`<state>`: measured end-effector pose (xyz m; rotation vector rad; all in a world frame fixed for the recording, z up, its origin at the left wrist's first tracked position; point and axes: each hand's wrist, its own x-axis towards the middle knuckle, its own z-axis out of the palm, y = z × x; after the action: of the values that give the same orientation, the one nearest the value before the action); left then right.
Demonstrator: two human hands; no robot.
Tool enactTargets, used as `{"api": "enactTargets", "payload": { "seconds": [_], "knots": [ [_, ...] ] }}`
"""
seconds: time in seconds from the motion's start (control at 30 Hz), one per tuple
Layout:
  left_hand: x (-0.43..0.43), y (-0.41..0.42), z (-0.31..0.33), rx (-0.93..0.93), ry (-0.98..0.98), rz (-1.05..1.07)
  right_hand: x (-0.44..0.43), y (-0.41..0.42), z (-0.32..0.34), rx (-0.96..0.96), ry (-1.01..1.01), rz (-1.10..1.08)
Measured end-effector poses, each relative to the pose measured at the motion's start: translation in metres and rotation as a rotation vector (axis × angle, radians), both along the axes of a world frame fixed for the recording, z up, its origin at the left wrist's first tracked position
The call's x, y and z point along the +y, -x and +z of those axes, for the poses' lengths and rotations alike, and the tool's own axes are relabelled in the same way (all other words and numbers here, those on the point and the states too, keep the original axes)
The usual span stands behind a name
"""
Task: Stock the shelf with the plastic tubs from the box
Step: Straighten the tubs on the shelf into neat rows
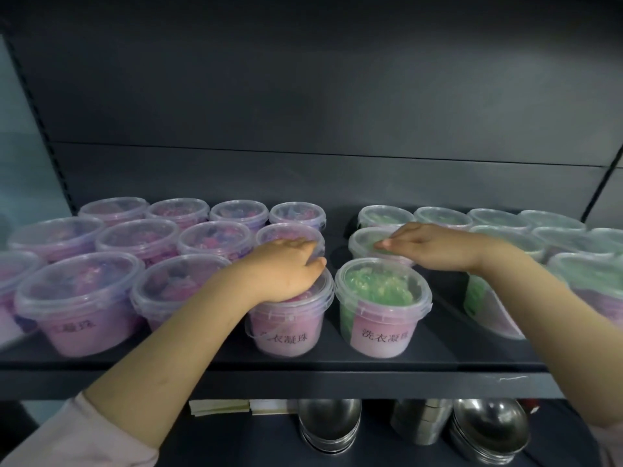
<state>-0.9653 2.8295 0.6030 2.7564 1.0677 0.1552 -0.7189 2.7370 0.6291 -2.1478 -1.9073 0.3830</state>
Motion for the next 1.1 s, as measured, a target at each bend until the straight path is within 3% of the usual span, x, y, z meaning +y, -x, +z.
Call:
{"api": "enactTargets", "payload": {
  "seconds": [0.3, 0.6, 0.67, 0.77, 0.87, 1.1],
  "knots": [
    [-0.002, 0.001, 0.000, -0.024, 0.006, 0.021, 0.023, 0.029, 0.003, -0.115, 0.056, 0.103],
    [0.000, 0.002, -0.002, -0.029, 0.022, 0.027, 0.025, 0.027, 0.000, -0.107, 0.045, 0.116],
    [0.000, 0.002, -0.002, -0.028, 0.018, 0.021, 0.023, 0.023, 0.006, -0.019, 0.084, 0.119],
    [-0.001, 0.001, 0.000, -0.027, 0.012, 0.012, 0.030, 0.006, 0.020, 0.137, 0.041, 0.035],
    [-0.002, 0.001, 0.001, -0.040, 0.007, 0.016, 0.043, -0.018, 0.023, 0.016, 0.025, -0.061],
    [-0.002, 0.002, -0.003, -0.059, -0.019, 0.012, 0.074, -0.040, 0.005, 0.003, 0.131, -0.193]
  ]
}}
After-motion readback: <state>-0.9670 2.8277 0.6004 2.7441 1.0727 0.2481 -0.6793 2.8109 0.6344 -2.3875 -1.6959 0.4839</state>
